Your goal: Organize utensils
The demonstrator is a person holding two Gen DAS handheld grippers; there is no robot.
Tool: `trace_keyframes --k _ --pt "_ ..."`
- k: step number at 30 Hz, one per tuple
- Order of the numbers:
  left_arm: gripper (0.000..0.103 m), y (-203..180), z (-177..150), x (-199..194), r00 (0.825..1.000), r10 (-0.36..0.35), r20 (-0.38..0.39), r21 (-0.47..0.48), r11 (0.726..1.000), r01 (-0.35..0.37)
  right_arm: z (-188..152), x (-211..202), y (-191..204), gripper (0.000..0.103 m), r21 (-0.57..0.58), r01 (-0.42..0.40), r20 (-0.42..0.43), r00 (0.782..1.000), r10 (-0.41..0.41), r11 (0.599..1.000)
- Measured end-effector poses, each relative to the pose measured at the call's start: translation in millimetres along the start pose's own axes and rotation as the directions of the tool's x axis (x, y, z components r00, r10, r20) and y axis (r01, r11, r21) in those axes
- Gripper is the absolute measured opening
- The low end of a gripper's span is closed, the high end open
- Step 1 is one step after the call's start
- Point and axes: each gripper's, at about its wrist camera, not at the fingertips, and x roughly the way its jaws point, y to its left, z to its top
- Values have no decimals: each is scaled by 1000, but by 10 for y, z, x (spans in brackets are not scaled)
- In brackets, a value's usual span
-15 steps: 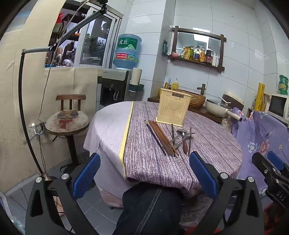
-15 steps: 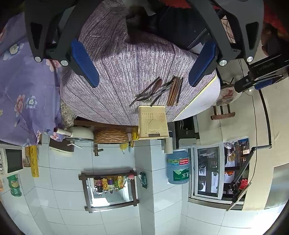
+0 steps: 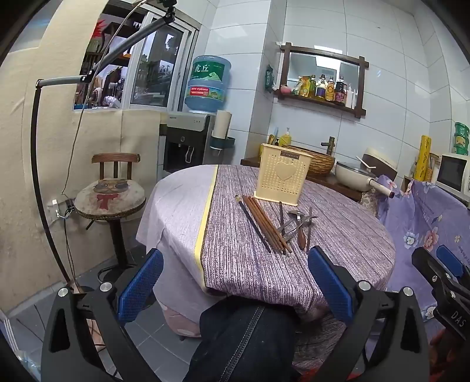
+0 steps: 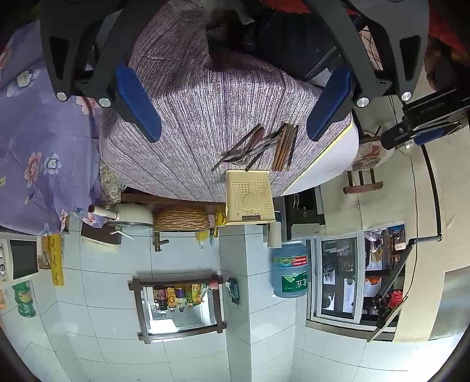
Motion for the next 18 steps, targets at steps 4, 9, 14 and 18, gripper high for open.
trace_keyframes --k 4,9,14,18 --pt "98 16 7 2 1000 2 -1 -3 1000 -2 6 -4 -5 98 1 0 2 1000 0 1000" --pt "98 -16 2 -11 1000 0 -2 -3 1000 0 -14 -10 14 98 -1 2 6 1000 -2 1000" --pt "98 -27 -25 32 1000 0 -3 -3 1000 0 -13 -12 9 98 -1 1 5 1000 -1 1000" --pt "98 -31 -28 33 1000 -1 -4 -3 1000 1 -15 -11 11 98 -1 2 7 1000 -2 1000"
